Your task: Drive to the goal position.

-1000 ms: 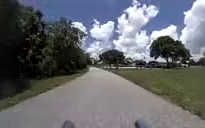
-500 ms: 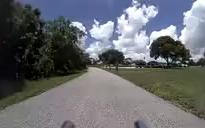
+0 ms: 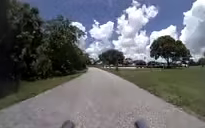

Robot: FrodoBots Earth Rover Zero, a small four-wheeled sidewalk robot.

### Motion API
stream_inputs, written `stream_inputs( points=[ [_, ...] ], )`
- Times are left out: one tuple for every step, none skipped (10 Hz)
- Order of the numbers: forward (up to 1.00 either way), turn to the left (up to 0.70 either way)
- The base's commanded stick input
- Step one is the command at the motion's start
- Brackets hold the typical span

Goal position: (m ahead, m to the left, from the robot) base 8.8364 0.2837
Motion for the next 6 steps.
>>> stream_inputs(
  points=[
    [0.5,0.0],
    [0.5,0.0],
    [0.5,0.0],
    [0.5,0.0],
    [0.5,0.01],
    [0.5,0.15]
  ],
)
